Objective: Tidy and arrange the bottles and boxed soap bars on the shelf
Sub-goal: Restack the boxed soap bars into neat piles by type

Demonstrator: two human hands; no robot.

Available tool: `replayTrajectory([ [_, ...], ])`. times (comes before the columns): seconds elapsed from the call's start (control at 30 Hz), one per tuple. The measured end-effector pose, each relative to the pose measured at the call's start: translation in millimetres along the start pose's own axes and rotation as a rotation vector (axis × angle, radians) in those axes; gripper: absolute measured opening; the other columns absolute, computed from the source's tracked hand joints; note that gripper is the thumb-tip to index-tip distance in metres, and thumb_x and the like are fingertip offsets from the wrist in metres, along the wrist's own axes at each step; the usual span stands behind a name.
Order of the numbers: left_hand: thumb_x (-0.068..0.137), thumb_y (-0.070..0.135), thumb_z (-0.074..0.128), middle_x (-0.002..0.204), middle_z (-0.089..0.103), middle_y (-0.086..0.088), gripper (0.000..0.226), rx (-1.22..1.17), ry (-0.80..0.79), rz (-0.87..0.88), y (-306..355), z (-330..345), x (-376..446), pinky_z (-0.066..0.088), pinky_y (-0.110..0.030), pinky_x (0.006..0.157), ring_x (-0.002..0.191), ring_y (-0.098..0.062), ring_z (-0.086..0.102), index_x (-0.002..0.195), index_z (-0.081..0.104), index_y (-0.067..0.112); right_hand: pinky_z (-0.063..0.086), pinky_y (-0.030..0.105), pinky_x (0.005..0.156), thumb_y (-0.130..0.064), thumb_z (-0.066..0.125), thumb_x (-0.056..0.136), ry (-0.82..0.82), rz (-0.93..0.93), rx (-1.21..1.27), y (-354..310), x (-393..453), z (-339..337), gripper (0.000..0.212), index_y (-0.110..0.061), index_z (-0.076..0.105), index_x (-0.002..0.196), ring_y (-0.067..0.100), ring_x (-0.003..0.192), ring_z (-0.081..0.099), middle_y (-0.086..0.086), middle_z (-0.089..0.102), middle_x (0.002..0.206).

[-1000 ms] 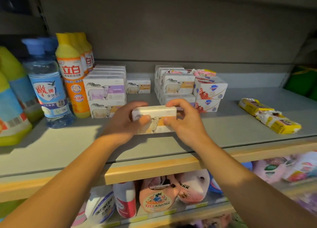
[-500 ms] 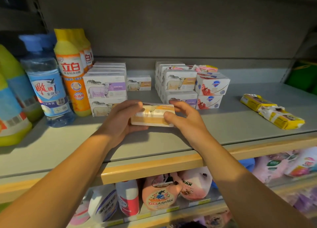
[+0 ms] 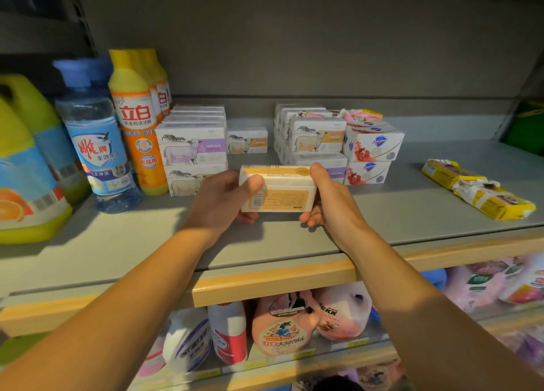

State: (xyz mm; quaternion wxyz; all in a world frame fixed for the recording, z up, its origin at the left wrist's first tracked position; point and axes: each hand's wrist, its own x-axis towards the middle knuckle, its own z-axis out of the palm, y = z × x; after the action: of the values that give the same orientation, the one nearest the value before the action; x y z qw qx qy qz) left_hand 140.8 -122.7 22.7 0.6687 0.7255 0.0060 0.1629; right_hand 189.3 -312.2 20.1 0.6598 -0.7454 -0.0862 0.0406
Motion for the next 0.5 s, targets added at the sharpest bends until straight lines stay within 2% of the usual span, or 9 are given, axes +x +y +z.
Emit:
replayTrajectory([
  [0.13,0.094,0.029,0.063,0.084,0.076,-0.006,0.016,0.061,0.007,-0.015,-1.3,0.0,1.8,0.057,-0.031,0.051,0.051,-0.022,0.062,0.096,0.072,0.016,0.049,0.027,0.050,-0.066,0.041,0.090,-0.002,-0.023,0.004,1.1,-2.2,-1.2,0.056,-0.020,0.071,0.096,0.015,0.049,0.060,0.010,0.071,0.066],
  [0.23,0.094,0.030,0.064,0.088,0.075,-0.007,0.013,0.056,-0.009,-0.006,-4.7,-2.9,4.0,0.055,-0.031,0.050,0.049,-0.020,0.061,0.097,0.072,0.020,0.044,0.026,0.046,-0.072,0.045,0.079,-0.014,-0.027,0.044,2.5,-2.4,-1.8,0.059,-0.022,0.072,0.094,0.012,0.046,0.053,0.007,0.067,0.064],
  [0.33,0.090,0.022,0.070,0.096,0.075,-0.005,0.013,-0.003,-0.081,0.023,-6.9,-5.8,3.9,0.055,-0.030,0.052,0.053,-0.021,0.064,0.103,0.073,0.023,0.036,0.024,0.044,-0.067,0.058,0.069,-0.046,-0.011,0.163,3.9,-0.5,-5.0,0.042,-0.034,0.074,0.089,0.010,0.047,0.046,0.006,0.064,0.076],
  [0.4,0.084,0.009,0.074,0.104,0.074,-0.004,0.027,-0.079,-0.151,0.008,-7.8,-7.2,3.1,0.059,-0.032,0.061,0.067,-0.028,0.071,0.108,0.071,0.020,0.039,0.025,0.046,-0.054,0.066,0.065,-0.083,-0.030,0.270,6.8,3.2,-7.7,0.032,-0.033,0.075,0.087,0.012,0.053,0.053,0.003,0.066,0.080],
  [0.5,0.078,0.003,0.079,0.118,0.068,-0.008,0.039,-0.037,-0.187,0.044,-10.4,-6.2,4.6,0.060,-0.038,0.080,0.100,-0.028,0.070,0.113,0.071,0.019,0.049,0.025,0.055,-0.043,0.069,0.067,-0.076,-0.071,0.305,10.1,8.2,-8.5,0.034,-0.028,0.072,0.098,0.015,0.078,0.069,-0.001,0.074,0.088],
])
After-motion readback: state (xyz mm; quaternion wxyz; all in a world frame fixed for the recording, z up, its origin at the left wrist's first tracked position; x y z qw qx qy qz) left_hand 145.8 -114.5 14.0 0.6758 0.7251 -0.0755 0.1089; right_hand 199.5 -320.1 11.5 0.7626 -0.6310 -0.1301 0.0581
